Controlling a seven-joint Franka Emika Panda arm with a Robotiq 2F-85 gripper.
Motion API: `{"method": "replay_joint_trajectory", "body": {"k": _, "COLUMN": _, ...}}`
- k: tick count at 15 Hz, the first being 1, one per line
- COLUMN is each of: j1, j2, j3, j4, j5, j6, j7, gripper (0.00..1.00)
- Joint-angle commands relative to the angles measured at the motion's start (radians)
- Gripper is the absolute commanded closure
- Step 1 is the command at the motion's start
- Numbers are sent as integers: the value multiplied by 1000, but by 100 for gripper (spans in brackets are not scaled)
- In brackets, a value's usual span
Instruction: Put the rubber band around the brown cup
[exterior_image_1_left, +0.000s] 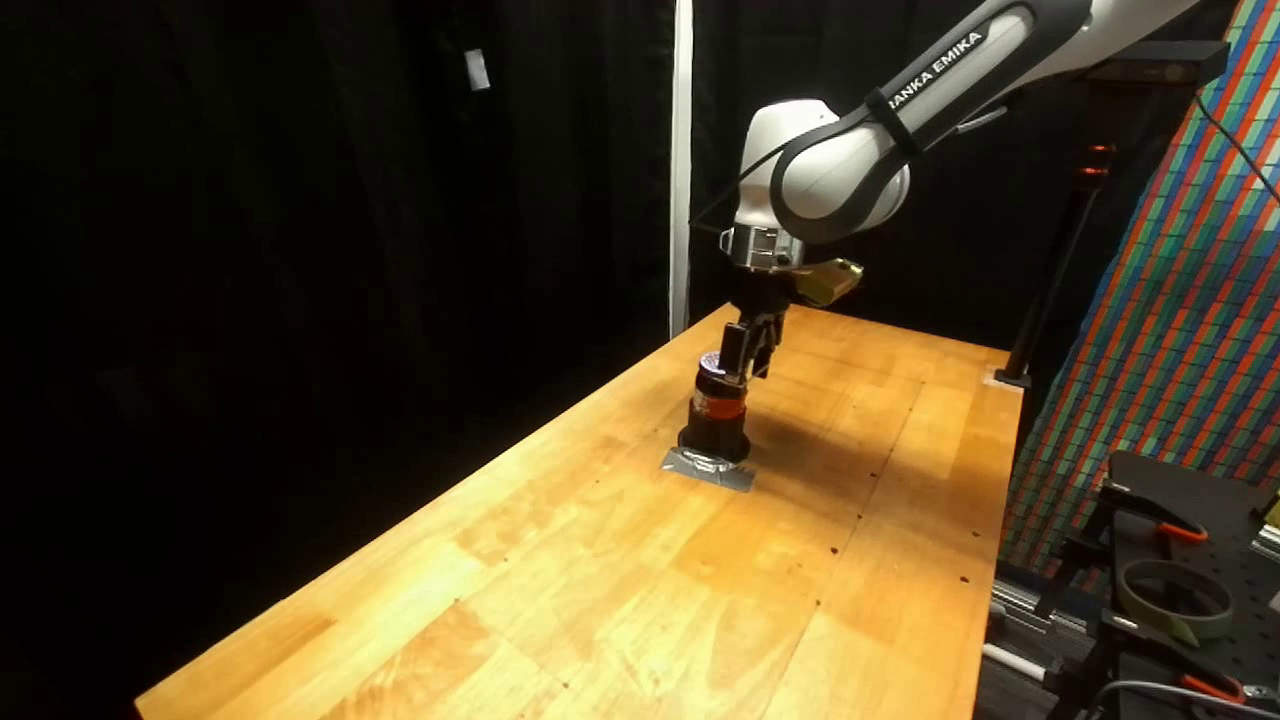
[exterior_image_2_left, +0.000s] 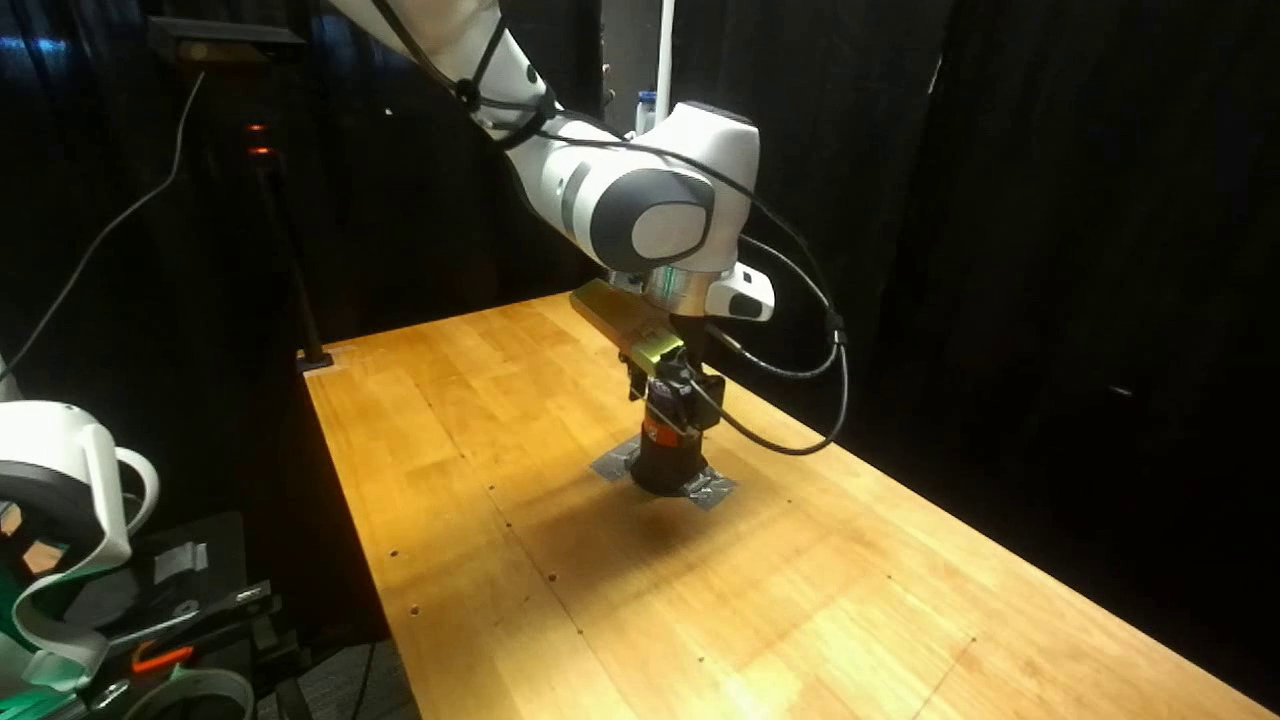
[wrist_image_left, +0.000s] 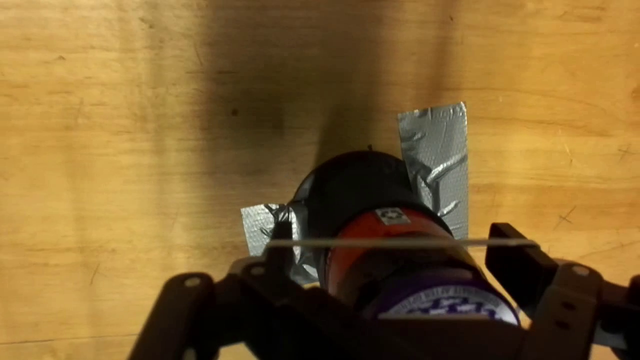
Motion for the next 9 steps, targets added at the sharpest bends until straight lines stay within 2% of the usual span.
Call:
{"method": "replay_joint_trajectory", "body": {"k": 1, "j1": -32, "j2": -81, "j3": 15, "j4": -111, "j5": 45, "j6": -23, "j7": -69, "gripper": 0}}
{"method": "replay_joint_trajectory", "body": {"k": 5, "j1": -23, "j2": -118, "j3": 4, "j4": -201, "j5": 42, "j6": 61, "j7": -69, "gripper": 0}}
{"method": "replay_joint_trajectory", "body": {"k": 6, "j1": -17, "j2": -129, "j3": 1, "j4": -224, "j5": 34, "j6": 94, "j7": -61, "gripper": 25}}
{"method": "replay_joint_trajectory", "body": {"k": 7, "j1": -16, "j2": -142, "j3": 2, "j4": -253, "j5": 32, "j6": 137, "j7": -63, "gripper": 27}}
{"method": "replay_joint_trajectory", "body": {"k": 9, "j1": -7, "j2": -175, "j3": -2, "j4": -326, "j5": 18, "j6": 254, "j7": -54, "gripper": 44}}
